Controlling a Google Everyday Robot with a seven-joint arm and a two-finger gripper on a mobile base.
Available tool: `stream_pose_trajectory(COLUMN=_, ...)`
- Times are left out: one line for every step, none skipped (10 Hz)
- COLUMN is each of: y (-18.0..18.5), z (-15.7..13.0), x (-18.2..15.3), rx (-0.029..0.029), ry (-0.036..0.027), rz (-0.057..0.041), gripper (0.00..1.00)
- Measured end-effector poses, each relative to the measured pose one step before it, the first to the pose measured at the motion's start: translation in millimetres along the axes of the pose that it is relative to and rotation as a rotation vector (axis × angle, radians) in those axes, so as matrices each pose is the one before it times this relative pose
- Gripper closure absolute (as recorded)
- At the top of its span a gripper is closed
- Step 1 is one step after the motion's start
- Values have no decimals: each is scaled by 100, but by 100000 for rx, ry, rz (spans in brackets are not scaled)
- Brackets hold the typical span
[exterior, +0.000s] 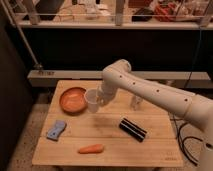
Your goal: Place the ceramic cup in the ceramic bowl
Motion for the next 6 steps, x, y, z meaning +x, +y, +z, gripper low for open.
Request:
stream_pose_trajectory(y=-77, z=-167, x=183, rx=103, ry=253, rz=-472, gripper=100)
stream_pose_trajectory(y=15, z=-27, x=106, rx=112, ry=72, rz=-343, gripper=100)
stream_pose_trajectory(y=-523, z=260, x=65, rx=33, ry=-172, rz=-819, gripper=100)
stream_pose_trajectory(y=-774, z=466, x=-134, rx=-136, ry=-245, rz=-1292, gripper=100)
stream_pose_trajectory(y=-1480, z=579, x=-261, rx=-6, ry=-206, rz=-1269, gripper=100)
stream_pose_trajectory(y=-808, z=309, x=-142, rx=-86, ry=-135, rz=-517, gripper=100)
